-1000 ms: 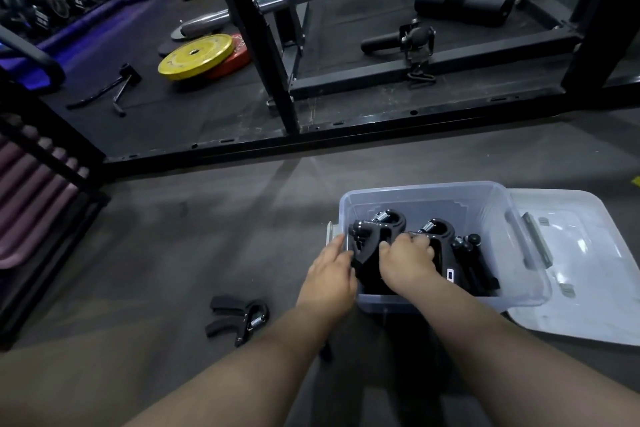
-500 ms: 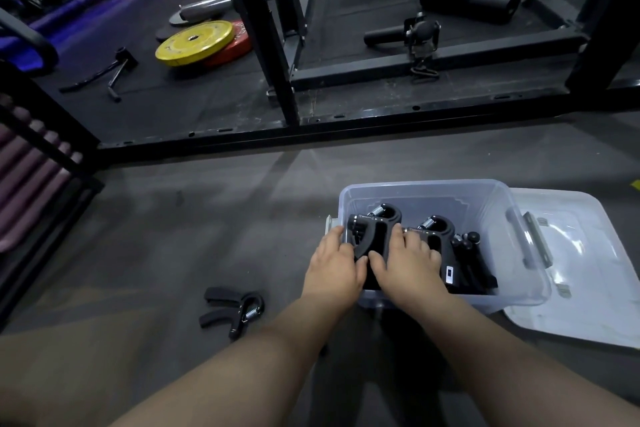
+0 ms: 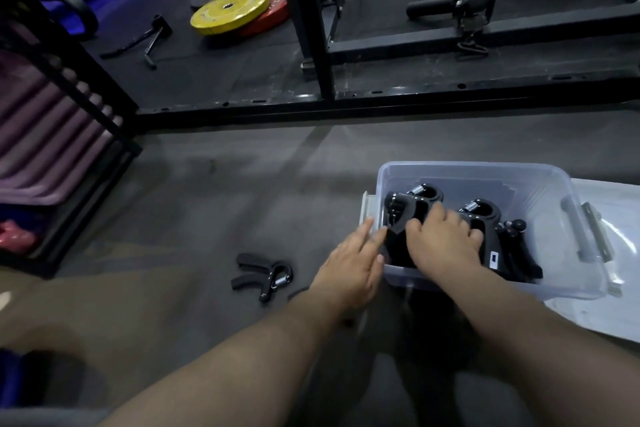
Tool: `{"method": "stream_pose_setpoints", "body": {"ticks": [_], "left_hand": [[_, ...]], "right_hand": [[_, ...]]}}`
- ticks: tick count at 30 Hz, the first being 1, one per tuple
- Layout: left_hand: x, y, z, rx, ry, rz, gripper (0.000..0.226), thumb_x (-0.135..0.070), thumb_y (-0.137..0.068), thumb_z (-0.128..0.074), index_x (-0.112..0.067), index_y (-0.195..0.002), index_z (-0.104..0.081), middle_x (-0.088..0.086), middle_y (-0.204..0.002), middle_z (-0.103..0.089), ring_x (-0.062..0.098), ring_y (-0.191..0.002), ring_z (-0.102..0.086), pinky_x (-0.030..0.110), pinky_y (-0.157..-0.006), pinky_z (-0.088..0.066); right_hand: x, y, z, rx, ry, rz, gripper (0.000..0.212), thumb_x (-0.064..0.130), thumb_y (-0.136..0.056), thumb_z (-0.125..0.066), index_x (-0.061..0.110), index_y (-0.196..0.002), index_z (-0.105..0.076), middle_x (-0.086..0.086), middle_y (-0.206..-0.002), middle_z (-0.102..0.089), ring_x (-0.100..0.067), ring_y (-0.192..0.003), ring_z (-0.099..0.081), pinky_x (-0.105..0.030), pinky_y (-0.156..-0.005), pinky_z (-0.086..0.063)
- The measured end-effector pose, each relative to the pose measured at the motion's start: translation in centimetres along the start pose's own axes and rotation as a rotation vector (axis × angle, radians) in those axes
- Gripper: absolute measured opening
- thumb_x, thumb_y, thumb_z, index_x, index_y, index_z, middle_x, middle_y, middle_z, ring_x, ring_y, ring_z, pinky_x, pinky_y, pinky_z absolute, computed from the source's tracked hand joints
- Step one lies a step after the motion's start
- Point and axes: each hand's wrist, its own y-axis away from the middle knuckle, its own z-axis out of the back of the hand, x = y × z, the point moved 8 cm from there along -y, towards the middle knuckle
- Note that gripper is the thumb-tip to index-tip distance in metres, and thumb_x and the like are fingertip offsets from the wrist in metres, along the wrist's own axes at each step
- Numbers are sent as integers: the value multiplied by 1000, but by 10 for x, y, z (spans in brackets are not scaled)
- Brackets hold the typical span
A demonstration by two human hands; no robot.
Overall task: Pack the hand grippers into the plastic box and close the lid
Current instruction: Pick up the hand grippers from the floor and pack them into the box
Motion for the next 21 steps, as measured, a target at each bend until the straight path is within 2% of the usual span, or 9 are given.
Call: {"method": "stream_pose_setpoints", "body": {"ticks": [2,5,8,12,14,17,19,21], "left_hand": [[6,8,-1,8,-15,-46,57,-38,-99,-26,-19,-153,-26,4,-162,-17,21,-145,-26,37,-118,-25],[16,16,-1,-10,-49,-108,58,-29,-98,-37,-14,-153,-27,7,-161,-21,21,-145,-27,37,-118,-24],[47,29,2,-46,-66,-45,57,-25,-96,-42,-8,-149,-34,11,-158,-28,24,-143,-32,36,-118,-26],[122,50,7,-40,-124,253,52,-27,-95,-37,-5,-141,-44,15,-154,-33,28,-142,-32,34,-117,-24],[164,62,7,43,-173,438,43,-22,-92,-44,-7,-133,-50,13,-149,-38,28,-139,-34,34,-115,-26],[213,82,5,231,-224,685,35,-21,-89,-49,-14,-123,-51,9,-131,-47,31,-124,-46,40,-101,-38],[233,92,3,351,-241,778,38,-23,-90,-52,-17,-127,-48,9,-130,-47,31,-122,-48,42,-99,-40],[246,96,2,397,-262,815,43,-24,-88,-56,-18,-129,-47,8,-132,-46,30,-124,-47,40,-101,-39]], "right_hand": [[13,4,0,-86,74,73,65,42,-93,-34,11,-150,-28,-16,-151,-31,-34,-137,-31,-49,-109,-22],[40,11,-4,-179,122,245,62,41,-93,-37,13,-148,-36,-14,-156,-28,-30,-143,-27,-50,-111,-22],[62,8,-15,-114,171,345,62,45,-96,-33,21,-152,-26,-8,-161,-16,-24,-148,-15,-46,-114,-16],[68,6,-29,-47,195,364,65,51,-96,-28,27,-154,-15,1,-163,-6,-19,-150,-3,-45,-115,-18],[68,9,-31,-93,238,370,66,51,-96,-30,25,-155,-16,0,-163,-8,-19,-150,-5,-45,-113,-21],[68,12,-32,-127,270,367,65,49,-97,-30,24,-155,-17,-2,-163,-12,-19,-150,-9,-45,-111,-24],[67,11,-33,-130,279,373,64,49,-97,-30,24,-155,-18,-2,-163,-13,-19,-150,-10,-46,-111,-25],[67,11,-33,-146,284,383,64,49,-97,-32,23,-154,-21,-3,-162,-16,-20,-149,-13,-46,-109,-27]]}}
